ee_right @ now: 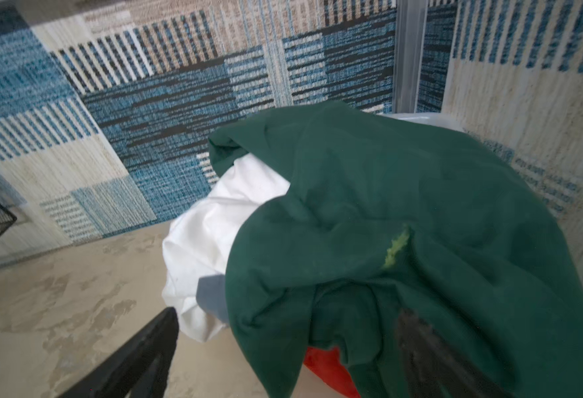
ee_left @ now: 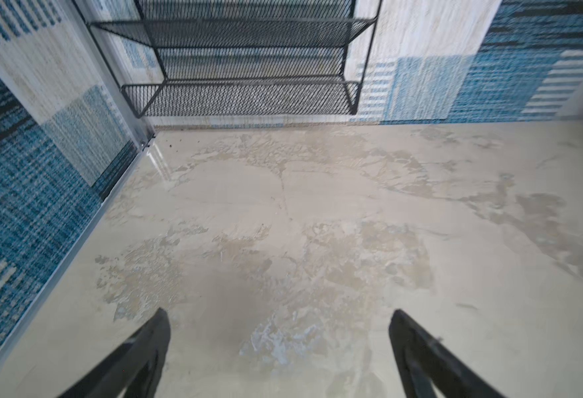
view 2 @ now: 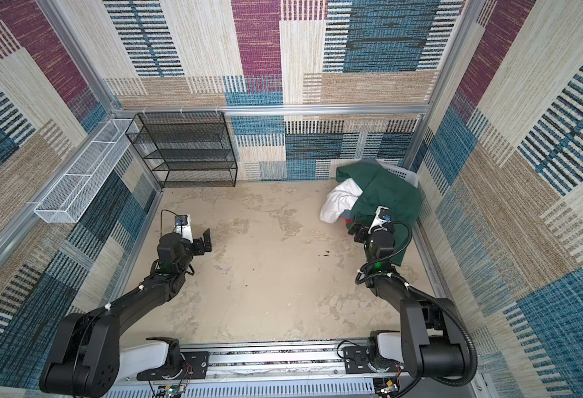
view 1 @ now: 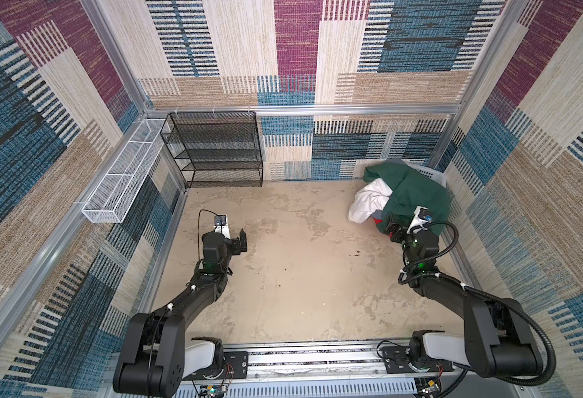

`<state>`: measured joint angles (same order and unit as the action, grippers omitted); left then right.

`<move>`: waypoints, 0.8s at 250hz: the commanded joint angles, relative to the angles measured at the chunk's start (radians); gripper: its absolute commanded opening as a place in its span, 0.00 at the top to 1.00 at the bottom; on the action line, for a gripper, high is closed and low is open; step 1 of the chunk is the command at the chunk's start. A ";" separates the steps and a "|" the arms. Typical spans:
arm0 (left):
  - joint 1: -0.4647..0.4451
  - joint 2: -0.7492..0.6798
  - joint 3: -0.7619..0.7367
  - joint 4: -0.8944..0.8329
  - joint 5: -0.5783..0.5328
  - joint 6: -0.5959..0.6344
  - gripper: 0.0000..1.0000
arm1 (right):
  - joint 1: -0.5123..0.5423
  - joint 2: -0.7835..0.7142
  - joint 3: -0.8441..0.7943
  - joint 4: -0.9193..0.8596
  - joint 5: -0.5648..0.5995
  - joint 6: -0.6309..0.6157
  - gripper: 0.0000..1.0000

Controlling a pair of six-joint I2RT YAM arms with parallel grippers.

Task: Fold and stack the t-shirts
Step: 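Reach the right gripper into the laundry basket and grasp the green t-shirt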

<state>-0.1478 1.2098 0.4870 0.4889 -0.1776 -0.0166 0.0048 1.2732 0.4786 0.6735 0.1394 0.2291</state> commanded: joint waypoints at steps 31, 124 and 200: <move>-0.220 -0.046 0.136 -0.235 -0.075 -0.114 0.03 | 0.001 0.072 0.267 -0.423 -0.036 0.142 0.02; -0.497 0.106 0.359 -0.339 0.030 -0.208 0.02 | 0.000 0.475 0.806 -0.798 0.111 0.070 0.14; -0.503 0.097 0.338 -0.334 0.008 -0.236 0.02 | -0.005 0.565 0.913 -0.936 0.195 0.089 0.31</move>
<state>-0.6502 1.3090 0.8307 0.1539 -0.1543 -0.2207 -0.0002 1.8404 1.3968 -0.1970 0.2855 0.3054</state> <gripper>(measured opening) 0.977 0.716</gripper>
